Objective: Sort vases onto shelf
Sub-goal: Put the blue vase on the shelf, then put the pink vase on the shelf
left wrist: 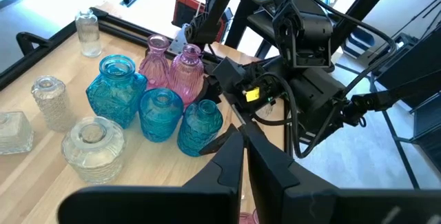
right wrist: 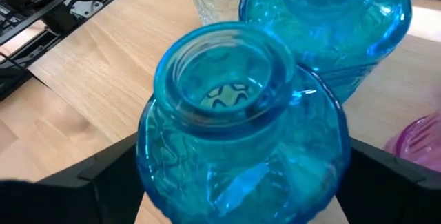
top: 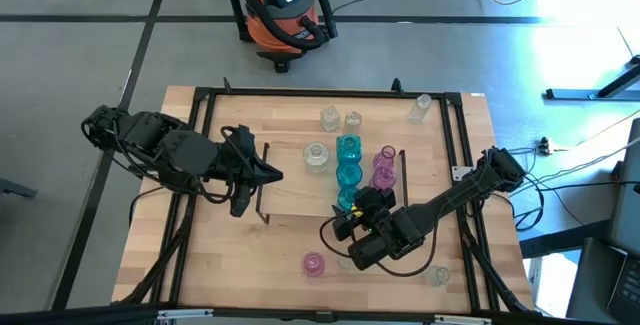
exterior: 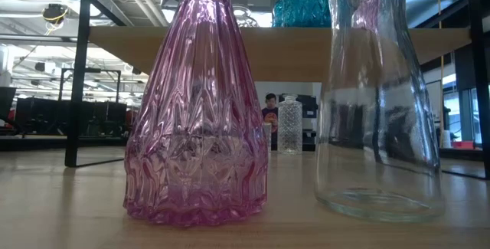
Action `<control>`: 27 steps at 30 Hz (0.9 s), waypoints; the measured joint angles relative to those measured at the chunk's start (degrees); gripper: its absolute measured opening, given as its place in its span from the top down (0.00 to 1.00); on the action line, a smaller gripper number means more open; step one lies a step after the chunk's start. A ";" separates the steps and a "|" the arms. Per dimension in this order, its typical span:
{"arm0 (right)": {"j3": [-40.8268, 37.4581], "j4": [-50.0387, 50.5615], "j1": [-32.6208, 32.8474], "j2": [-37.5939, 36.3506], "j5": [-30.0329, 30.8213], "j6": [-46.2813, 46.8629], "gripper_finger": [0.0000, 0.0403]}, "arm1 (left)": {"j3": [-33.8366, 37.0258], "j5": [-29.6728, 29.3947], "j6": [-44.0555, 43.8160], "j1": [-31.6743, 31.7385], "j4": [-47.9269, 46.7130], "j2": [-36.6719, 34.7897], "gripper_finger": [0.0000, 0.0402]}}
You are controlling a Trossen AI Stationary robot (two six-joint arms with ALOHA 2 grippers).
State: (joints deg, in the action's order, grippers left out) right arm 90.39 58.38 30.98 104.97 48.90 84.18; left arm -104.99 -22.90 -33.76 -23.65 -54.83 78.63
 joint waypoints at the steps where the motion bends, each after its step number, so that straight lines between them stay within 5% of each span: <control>1: 0.20 0.34 0.00 0.00 0.05 0.00 0.07 | 0.00 0.00 0.00 0.01 0.00 0.00 0.97; 17: 9.51 8.47 0.00 -0.09 2.93 -2.18 0.07 | 0.00 -0.01 -0.04 0.00 0.02 0.00 0.97; 27: 25.01 20.06 -1.68 -0.13 8.27 -10.08 0.07 | 0.00 -0.10 -0.03 0.01 0.24 0.00 0.97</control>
State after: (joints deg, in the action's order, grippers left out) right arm 115.41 78.44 29.30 104.84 57.17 74.10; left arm -104.99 -23.00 -33.79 -23.64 -54.59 78.63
